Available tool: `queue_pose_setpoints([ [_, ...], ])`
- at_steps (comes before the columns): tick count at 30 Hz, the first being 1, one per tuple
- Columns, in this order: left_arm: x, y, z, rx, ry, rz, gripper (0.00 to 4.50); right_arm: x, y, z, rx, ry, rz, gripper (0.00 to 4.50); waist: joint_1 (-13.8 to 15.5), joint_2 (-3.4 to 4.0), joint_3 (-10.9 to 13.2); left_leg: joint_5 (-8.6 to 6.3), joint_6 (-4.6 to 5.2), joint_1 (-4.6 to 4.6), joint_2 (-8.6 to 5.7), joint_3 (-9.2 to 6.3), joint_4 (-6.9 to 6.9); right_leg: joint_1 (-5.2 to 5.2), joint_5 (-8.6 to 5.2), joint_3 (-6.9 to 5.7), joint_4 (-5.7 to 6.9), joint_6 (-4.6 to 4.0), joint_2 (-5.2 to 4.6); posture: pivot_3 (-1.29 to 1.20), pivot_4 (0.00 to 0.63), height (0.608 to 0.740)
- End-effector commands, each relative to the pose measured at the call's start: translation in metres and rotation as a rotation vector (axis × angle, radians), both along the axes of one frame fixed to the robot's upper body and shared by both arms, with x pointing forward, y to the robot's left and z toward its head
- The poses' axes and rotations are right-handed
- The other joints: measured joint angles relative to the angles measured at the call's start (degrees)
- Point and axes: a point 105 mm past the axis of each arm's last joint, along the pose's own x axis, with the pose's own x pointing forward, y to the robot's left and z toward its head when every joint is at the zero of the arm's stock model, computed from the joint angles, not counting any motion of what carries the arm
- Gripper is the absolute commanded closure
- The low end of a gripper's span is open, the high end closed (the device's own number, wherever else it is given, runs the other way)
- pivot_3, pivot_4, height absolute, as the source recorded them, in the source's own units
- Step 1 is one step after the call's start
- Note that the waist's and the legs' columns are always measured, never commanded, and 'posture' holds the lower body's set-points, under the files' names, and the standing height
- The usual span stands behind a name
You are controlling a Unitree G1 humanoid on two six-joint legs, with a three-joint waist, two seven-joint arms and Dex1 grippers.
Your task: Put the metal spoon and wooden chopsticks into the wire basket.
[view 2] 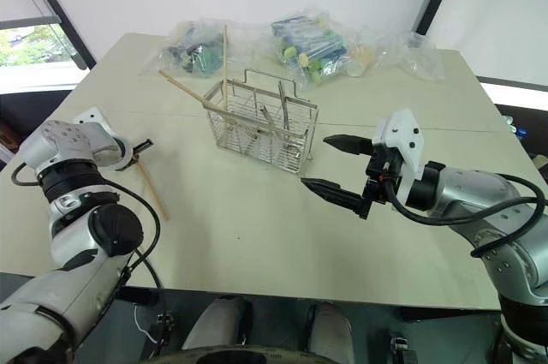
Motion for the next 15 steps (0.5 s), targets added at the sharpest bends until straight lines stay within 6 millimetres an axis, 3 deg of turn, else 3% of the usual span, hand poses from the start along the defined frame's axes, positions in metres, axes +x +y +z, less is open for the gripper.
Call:
queue_pose_setpoints([
  [1,0.008,-0.008,0.010,-0.020,-0.049,-0.032,4.46,-0.002,0.003,0.013,0.012,-0.074,0.015,0.00,-0.06,-0.01,0.01,0.01,0.00,-0.05,0.00,0.00,-0.01,-0.05,0.00,0.00,-0.02,0.00,0.00,0.00,0.150,0.633],
  [7,0.016,0.002,0.035,0.030,-0.155,-0.016,4.46,0.002,0.002,0.014,0.013,-0.079,0.010,0.00,-0.25,-0.26,0.15,0.06,-0.10,-0.11,0.03,0.00,-0.03,-0.12,0.00,-0.01,-0.06,0.00,0.02,0.00,0.150,0.633],
  [12,0.026,0.016,0.077,0.089,-0.320,0.000,4.46,0.006,0.003,0.017,0.013,-0.091,0.013,0.00,-0.33,-0.42,0.27,0.05,-0.09,-0.12,0.05,0.00,-0.05,-0.16,0.00,-0.02,-0.06,0.00,0.04,0.00,0.150,0.633],
  [15,0.030,0.026,0.115,0.115,-0.478,0.015,4.46,0.007,0.004,0.018,0.016,-0.093,0.017,0.00,-0.33,-0.42,0.27,0.06,-0.12,-0.12,0.06,0.03,-0.11,-0.18,0.01,-0.02,-0.09,0.00,0.03,0.00,0.150,0.633],
])
